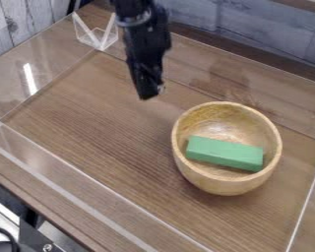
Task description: Put green object into wooden bowl
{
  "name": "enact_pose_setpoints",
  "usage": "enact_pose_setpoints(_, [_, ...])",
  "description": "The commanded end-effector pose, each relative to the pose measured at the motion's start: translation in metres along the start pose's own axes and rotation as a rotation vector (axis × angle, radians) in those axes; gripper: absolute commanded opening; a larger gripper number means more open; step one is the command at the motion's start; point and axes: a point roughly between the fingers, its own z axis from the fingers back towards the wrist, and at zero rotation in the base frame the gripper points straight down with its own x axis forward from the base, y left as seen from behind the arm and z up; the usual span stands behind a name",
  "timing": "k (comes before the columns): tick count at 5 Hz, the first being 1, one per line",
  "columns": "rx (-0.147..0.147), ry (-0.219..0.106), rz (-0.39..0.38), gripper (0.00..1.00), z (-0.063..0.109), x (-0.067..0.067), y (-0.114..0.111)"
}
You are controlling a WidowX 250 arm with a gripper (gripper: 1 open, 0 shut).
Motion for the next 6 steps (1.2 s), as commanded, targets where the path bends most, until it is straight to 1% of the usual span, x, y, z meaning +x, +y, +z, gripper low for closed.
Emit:
enact_pose_setpoints(1, [0.030,-0.029,0.030,0.00,0.001,0.006,0.011])
enact_pose_setpoints(2, [0.032,-0.034,0.068,1.00,-0.001,0.006,0.020])
enact_pose_setpoints(3, [0.025,-0.038,0.055,1.00,0.001,0.010,0.020])
enact_pose_setpoints(4, [0.022,-0.047,0.038,1.00,0.007,0.014,0.018])
enact_pose_setpoints(5, [0.038,-0.064,0.062,1.00,0.022,0.024,0.013])
enact_pose_setpoints(6, [0.065,-0.084,0.090,1.00,0.041,0.033,0.010])
